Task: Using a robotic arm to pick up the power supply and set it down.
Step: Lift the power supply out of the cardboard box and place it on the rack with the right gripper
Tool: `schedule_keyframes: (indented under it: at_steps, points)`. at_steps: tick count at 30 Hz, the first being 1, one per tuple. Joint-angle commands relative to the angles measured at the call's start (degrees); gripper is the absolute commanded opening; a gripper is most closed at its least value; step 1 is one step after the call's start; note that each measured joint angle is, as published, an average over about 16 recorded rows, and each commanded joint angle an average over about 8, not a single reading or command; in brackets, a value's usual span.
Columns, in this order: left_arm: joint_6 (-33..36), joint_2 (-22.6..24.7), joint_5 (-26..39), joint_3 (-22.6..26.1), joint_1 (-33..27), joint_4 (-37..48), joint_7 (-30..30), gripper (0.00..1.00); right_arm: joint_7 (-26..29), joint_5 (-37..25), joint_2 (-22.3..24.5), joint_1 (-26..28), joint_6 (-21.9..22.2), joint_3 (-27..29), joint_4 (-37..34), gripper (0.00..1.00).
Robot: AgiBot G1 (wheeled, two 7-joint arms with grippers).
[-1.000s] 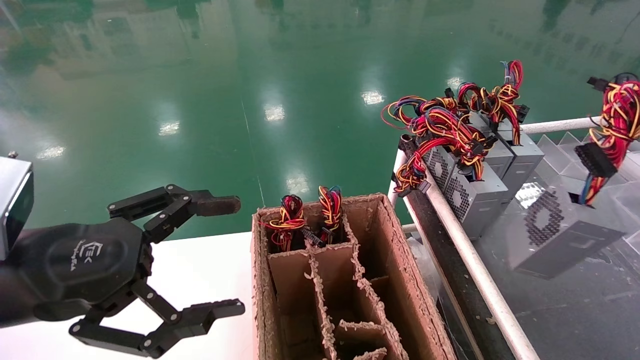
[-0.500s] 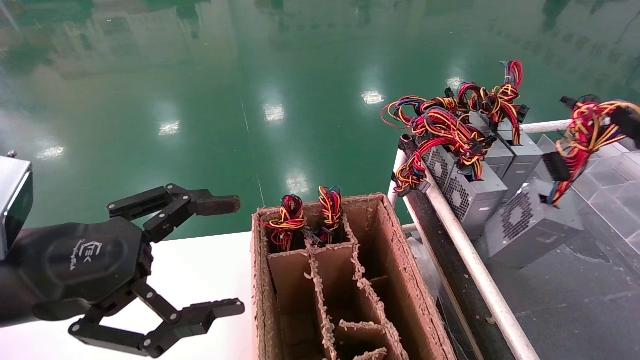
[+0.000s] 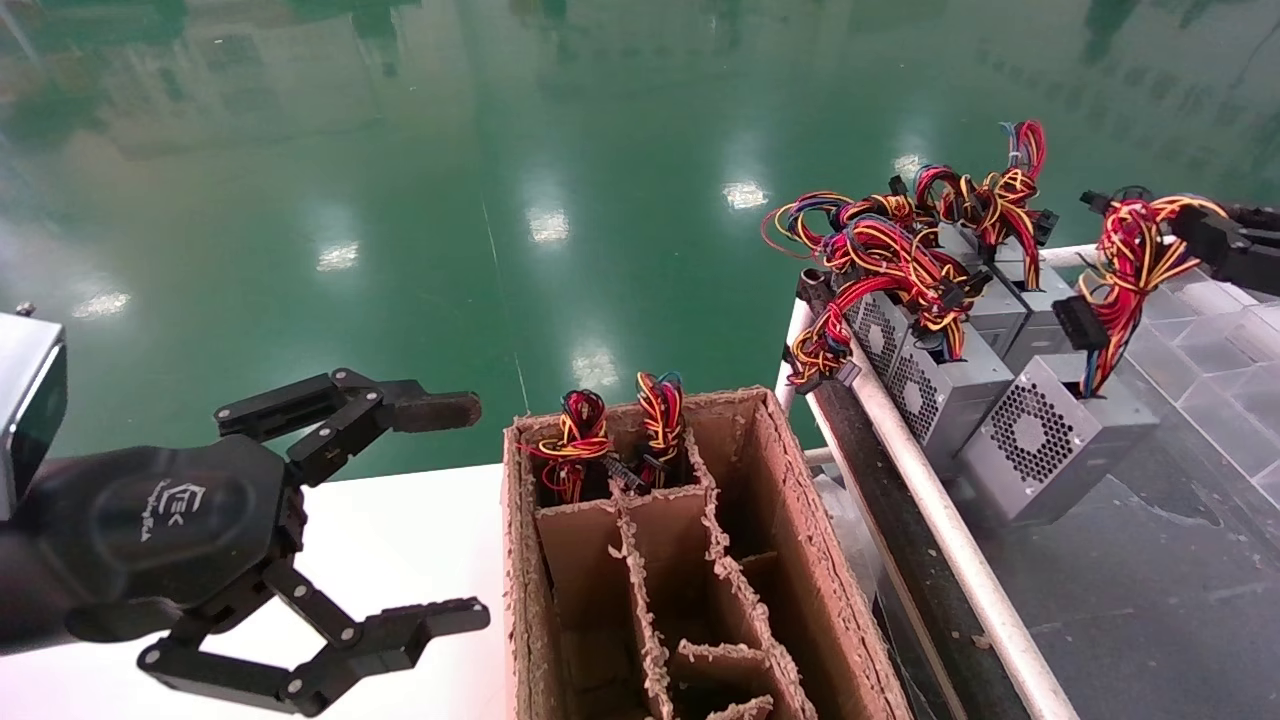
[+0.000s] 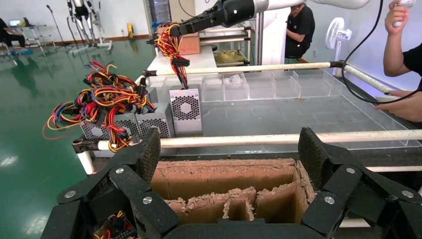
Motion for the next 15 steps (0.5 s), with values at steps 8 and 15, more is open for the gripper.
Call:
schedule_keyframes:
  at_steps: [8,15]
  points:
    - [0.0,0.0,0.0,0.0,0.0,0.0,0.0,1.0,-0.7,-5.2,-3.6,2.9,1.8,-3.3,-3.1,0.0]
    - [0.0,0.0,0.0,0.0,0.0,0.0,0.0,1.0,-1.4,-6.6,-5.6,3.0,3.1,-4.3,-6.5,0.0]
